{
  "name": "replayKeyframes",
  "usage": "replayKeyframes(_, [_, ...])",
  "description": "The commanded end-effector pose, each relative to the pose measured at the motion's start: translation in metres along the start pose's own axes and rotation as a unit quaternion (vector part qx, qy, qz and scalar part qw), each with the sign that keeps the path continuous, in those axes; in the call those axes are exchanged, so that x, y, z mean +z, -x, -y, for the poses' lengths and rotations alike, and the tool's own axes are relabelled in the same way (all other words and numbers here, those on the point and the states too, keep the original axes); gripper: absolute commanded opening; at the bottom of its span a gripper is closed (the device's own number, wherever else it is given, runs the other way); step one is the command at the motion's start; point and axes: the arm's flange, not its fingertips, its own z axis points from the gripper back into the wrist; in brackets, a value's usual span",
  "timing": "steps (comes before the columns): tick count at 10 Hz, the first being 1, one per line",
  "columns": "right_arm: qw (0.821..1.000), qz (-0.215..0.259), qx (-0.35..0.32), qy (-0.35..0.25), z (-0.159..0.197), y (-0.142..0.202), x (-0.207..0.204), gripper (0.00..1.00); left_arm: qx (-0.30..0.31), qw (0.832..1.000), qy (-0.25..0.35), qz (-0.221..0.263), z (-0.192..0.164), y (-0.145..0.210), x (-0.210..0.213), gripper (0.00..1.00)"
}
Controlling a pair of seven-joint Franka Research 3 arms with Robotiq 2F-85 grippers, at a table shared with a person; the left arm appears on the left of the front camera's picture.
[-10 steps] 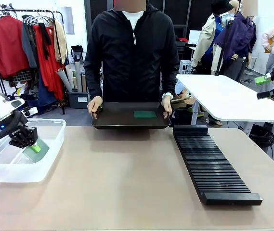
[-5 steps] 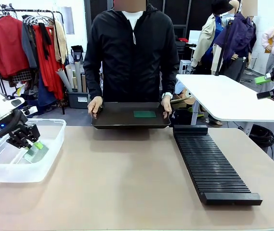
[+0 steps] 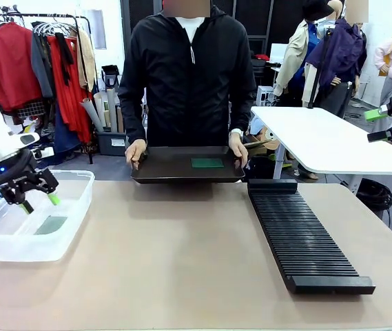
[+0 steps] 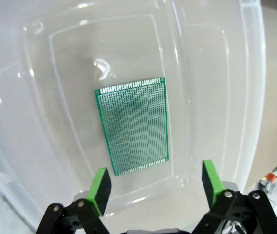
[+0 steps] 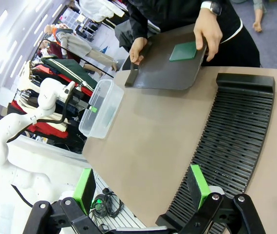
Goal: Sort PCBs into racks and boxes based on the side picked up.
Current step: If the short side of the Blank PCB is picked up, insert it into the PCB Rack ; if the long side is picked up, place it in the Organizing box, then pick up the Blank PCB handed by the Human.
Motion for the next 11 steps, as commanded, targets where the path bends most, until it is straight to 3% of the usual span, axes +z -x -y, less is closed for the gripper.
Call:
replayKeyframes(1, [1.000, -0.004, 0.003, 0.004, -0.002, -0.001, 0.000, 1.00, 0.006, 0.999, -0.031, -0.009, 0.016, 0.000, 0.016, 1.00])
replayKeyframes(5, [1.000, -0.004, 0.003, 0.004, -0.002, -0.001, 0.000, 1.00, 0.010, 0.998, -0.064, 0.005, 0.040, 0.000, 0.038, 1.00])
replayKeyframes(11, [1.000, -0.004, 0.003, 0.004, -0.002, -0.001, 0.000, 1.00, -0.003, 0.999, -0.048, 0.004, 0.031, -0.001, 0.031, 1.00])
